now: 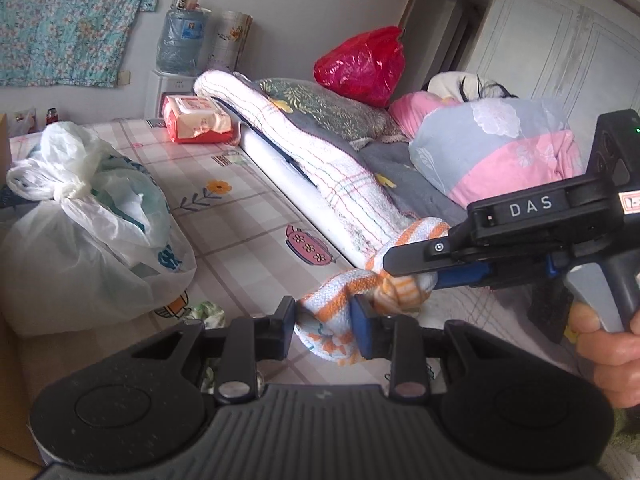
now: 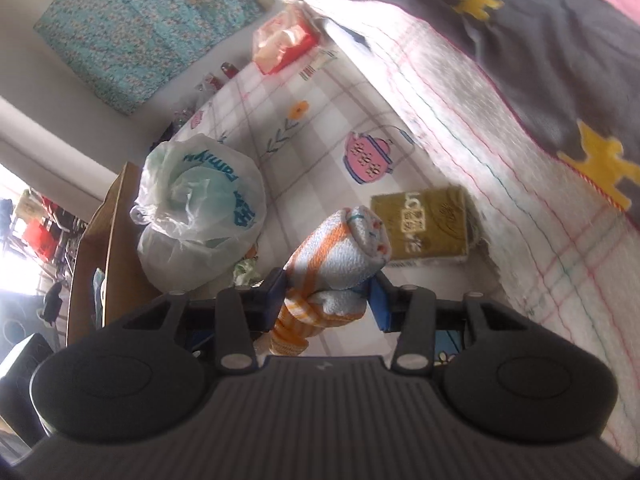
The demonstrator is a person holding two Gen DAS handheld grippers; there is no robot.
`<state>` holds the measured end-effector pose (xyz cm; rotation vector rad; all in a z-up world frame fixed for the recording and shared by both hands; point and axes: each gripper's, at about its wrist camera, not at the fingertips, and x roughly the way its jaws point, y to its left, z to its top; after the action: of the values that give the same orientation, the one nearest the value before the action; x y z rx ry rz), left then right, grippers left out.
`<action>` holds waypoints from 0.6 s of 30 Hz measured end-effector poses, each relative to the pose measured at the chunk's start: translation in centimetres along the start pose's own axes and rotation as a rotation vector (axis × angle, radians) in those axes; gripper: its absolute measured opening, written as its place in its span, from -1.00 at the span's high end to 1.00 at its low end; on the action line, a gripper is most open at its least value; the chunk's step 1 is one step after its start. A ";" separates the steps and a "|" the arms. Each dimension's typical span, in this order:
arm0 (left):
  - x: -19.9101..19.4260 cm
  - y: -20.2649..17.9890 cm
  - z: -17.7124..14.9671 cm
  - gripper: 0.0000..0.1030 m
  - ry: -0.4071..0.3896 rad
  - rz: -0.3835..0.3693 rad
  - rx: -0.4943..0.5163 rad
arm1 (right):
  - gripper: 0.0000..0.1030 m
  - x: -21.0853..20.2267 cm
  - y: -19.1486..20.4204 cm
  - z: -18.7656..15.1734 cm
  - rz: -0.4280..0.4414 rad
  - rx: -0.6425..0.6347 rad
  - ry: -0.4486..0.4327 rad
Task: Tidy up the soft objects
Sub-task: 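Grasp the orange-and-white striped cloth with the right tool and lift it, then carry the striped cloth over the box and lower it inside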
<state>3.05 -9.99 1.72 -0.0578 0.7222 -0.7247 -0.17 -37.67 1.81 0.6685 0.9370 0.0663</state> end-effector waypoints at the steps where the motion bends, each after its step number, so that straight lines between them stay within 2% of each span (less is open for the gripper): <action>1: -0.8 0.3 0.3 0.40 -0.027 0.011 -0.009 | 0.18 -0.4 1.0 0.3 0.005 -0.043 -0.016; 7: -5.8 2.3 1.9 0.39 -0.172 0.107 -0.069 | 0.18 -2.1 8.1 1.7 0.071 -0.298 -0.098; 11: -9.9 4.3 2.1 0.39 -0.252 0.211 -0.116 | 0.18 -1.7 13.4 2.3 0.146 -0.444 -0.112; 15: -14.3 6.5 1.6 0.39 -0.319 0.340 -0.172 | 0.18 -0.3 19.0 2.3 0.252 -0.558 -0.083; 18: -17.6 8.1 0.9 0.39 -0.351 0.446 -0.227 | 0.18 1.2 23.6 1.8 0.350 -0.630 -0.026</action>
<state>-0.81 6.94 10.32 -0.2182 0.4532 -0.1947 7.32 -19.34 14.79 0.2366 0.7082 0.6364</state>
